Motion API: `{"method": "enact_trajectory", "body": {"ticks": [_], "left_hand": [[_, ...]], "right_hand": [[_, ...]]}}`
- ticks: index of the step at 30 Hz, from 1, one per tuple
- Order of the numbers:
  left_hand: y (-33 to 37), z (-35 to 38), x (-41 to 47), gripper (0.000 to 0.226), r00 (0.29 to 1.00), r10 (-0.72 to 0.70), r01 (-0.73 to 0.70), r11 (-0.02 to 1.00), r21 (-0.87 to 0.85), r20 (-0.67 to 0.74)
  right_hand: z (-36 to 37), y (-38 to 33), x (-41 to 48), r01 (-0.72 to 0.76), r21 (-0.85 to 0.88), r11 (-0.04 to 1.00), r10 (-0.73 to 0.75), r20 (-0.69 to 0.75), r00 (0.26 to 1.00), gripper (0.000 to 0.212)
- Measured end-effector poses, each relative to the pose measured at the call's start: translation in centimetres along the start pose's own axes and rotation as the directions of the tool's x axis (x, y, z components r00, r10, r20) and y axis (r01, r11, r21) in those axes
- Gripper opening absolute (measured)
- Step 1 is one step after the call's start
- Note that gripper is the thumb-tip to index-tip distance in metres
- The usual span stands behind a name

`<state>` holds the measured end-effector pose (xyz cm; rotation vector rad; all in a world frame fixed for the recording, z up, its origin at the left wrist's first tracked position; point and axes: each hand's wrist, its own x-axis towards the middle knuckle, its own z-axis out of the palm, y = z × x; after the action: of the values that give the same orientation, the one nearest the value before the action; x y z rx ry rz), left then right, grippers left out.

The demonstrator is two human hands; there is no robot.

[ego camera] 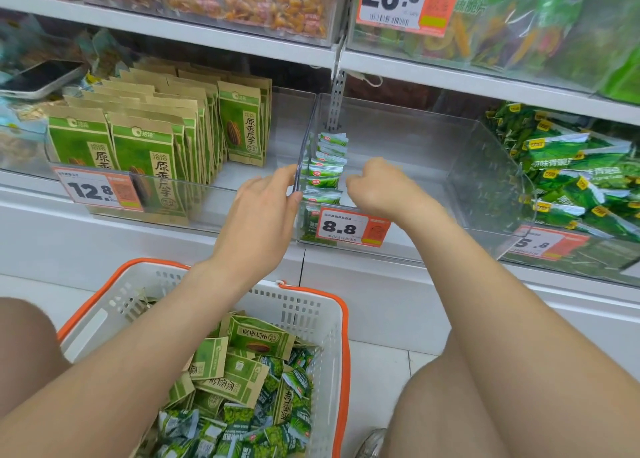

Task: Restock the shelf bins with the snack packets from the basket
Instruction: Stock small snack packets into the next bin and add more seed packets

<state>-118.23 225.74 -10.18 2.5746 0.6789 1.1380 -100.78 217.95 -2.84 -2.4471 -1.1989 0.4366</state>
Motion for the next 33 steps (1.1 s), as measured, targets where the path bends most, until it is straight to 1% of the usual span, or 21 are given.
{"method": "enact_trajectory", "body": {"ticks": [1,3,5,7,8,10,12,14,15,16,18,19,20,21,22,23,26,28,30,32,33], "left_hand": [[-0.1,0.0,-0.1,0.034,1.0,-0.004,0.004,1.0,-0.005,0.004],[-0.2,-0.2,-0.4,0.033,0.999,-0.036,0.036,0.998,-0.052,-0.004],[0.0,-0.4,-0.6,0.027,0.997,-0.065,0.06,0.992,-0.115,-0.033],[0.0,-0.5,-0.6,0.021,0.996,-0.087,0.081,0.987,-0.137,-0.037],[-0.1,-0.5,-0.6,0.019,0.995,-0.093,0.088,0.986,-0.139,-0.031],[0.0,-0.6,-0.6,0.016,0.997,-0.075,0.069,0.988,-0.135,-0.035],[0.2,-0.7,-0.9,0.013,0.993,0.019,-0.021,1.0,-0.017,-0.113],[0.3,-0.7,-1.4,0.009,0.974,0.122,-0.09,0.981,0.169,-0.19],[0.2,-0.6,-1.8,0.008,0.97,0.146,-0.104,0.971,0.213,-0.195],[-0.2,-0.3,-2.3,0.008,0.975,0.14,-0.101,0.97,0.219,-0.17],[-0.9,0.5,-3.7,0.014,0.999,0.017,-0.007,0.982,0.191,-0.049],[-1.4,1.0,-4.5,0.017,0.996,-0.058,0.042,0.978,0.206,0.074],[-1.8,1.6,-5.3,0.018,0.965,-0.116,0.056,0.967,0.248,0.234],[-2.1,2.3,-6.0,0.019,0.896,-0.16,0.033,0.954,0.298,0.413],[-2.3,2.9,-6.9,0.018,0.805,-0.184,-0.018,0.943,0.333,0.564],[-2.2,3.6,-7.8,0.017,0.713,-0.193,-0.065,0.939,0.337,0.674],[-2.7,5.8,-11.2,0.025,0.426,-0.189,-0.128,0.956,0.266,0.885],[-3.1,7.2,-13.5,0.024,0.233,-0.185,-0.144,0.964,0.222,0.955],[-3.4,8.3,-15.8,0.015,0.067,-0.181,-0.12,0.975,0.188,0.981],[-3.3,9.3,-18.0,0.033,-0.072,-0.174,-0.073,0.983,0.168,0.982],[-3.0,9.7,-19.0,0.036,-0.118,-0.176,-0.059,0.984,0.17,0.977]], "right_hand": [[0.3,0.1,-0.4,0.017,-0.086,0.996,-0.019,-0.029,0.999,0.027],[1.1,0.2,-0.5,0.053,-0.209,0.976,-0.058,-0.021,0.998,0.025],[1.6,0.5,0.1,0.053,-0.173,0.983,-0.063,-0.05,0.997,0.022],[2.2,0.5,0.6,0.081,-0.11,0.991,-0.093,-0.108,0.99,0.008],[2.5,0.4,0.6,0.108,-0.08,0.991,-0.118,-0.134,0.984,0.006],[3.2,0.2,0.5,0.169,-0.046,0.984,-0.175,-0.193,0.966,0.018],[3.4,0.1,0.1,0.223,-0.099,0.97,-0.243,-0.32,0.916,0.022],[3.2,-0.3,-0.9,0.301,-0.146,0.942,-0.334,-0.442,0.832,0.021],[3.0,-0.7,-1.6,0.357,-0.14,0.924,-0.38,-0.461,0.802,0.022],[2.8,-1.1,-2.6,0.401,-0.14,0.906,-0.419,-0.444,0.792,0.023],[2.9,-1.7,-4.6,0.447,-0.195,0.873,-0.487,-0.312,0.816,0.025],[3.2,-1.9,-5.4,0.458,-0.242,0.855,-0.506,-0.201,0.839,0.024],[3.8,-2.0,-6.1,0.463,-0.28,0.841,-0.5,-0.074,0.863,0.021],[4.5,-1.7,-6.4,0.463,-0.314,0.829,-0.47,0.057,0.881,0.016],[5.4,-1.4,-6.8,0.466,-0.347,0.813,-0.427,0.187,0.885,0.017],[6.3,-1.0,-7.0,0.477,-0.383,0.791,-0.378,0.308,0.873,0.022],[9.5,0.3,-7.7,0.532,-0.448,0.719,-0.2,0.599,0.775,0.03],[11.3,1.0,-7.8,0.553,-0.491,0.674,-0.082,0.694,0.716,0.026],[12.5,1.4,-7.6,0.567,-0.506,0.65,-0.039,0.723,0.69,0.021],[13.2,1.5,-7.3,0.574,-0.489,0.656,-0.063,0.723,0.688,0.018],[13.4,1.5,-7.2,0.576,-0.479,0.663,-0.08,0.719,0.691,0.018]]}}
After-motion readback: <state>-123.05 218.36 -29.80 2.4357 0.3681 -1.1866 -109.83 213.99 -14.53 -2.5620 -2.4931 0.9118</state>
